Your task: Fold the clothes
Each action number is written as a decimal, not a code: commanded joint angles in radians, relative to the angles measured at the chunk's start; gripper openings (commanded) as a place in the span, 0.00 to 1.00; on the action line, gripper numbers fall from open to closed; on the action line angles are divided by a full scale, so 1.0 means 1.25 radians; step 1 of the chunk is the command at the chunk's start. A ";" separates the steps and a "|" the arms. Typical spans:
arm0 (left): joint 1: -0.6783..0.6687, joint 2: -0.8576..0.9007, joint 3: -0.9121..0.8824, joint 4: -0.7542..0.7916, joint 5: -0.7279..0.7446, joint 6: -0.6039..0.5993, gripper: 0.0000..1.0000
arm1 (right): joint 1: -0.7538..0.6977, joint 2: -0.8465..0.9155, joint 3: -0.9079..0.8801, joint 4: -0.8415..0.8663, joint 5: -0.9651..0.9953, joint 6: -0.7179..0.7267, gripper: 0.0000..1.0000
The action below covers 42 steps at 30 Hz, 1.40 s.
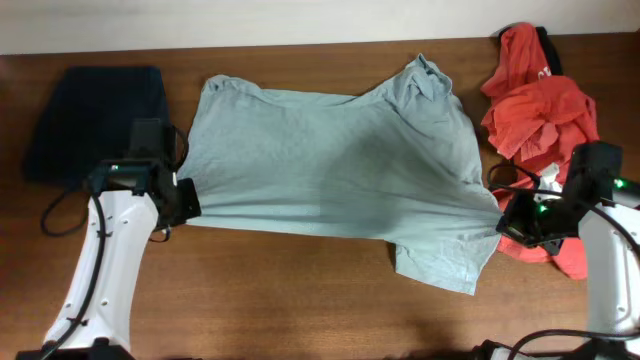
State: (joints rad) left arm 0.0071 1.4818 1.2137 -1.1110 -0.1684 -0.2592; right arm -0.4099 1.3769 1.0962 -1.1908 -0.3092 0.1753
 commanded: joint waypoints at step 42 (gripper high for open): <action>0.002 0.073 -0.002 0.204 -0.020 -0.017 0.01 | 0.071 0.037 0.066 0.148 0.023 -0.019 0.04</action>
State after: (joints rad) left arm 0.0071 1.5330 1.2137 -0.8700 -0.1734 -0.2710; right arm -0.3424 1.4094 1.1622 -1.0122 -0.3004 0.1471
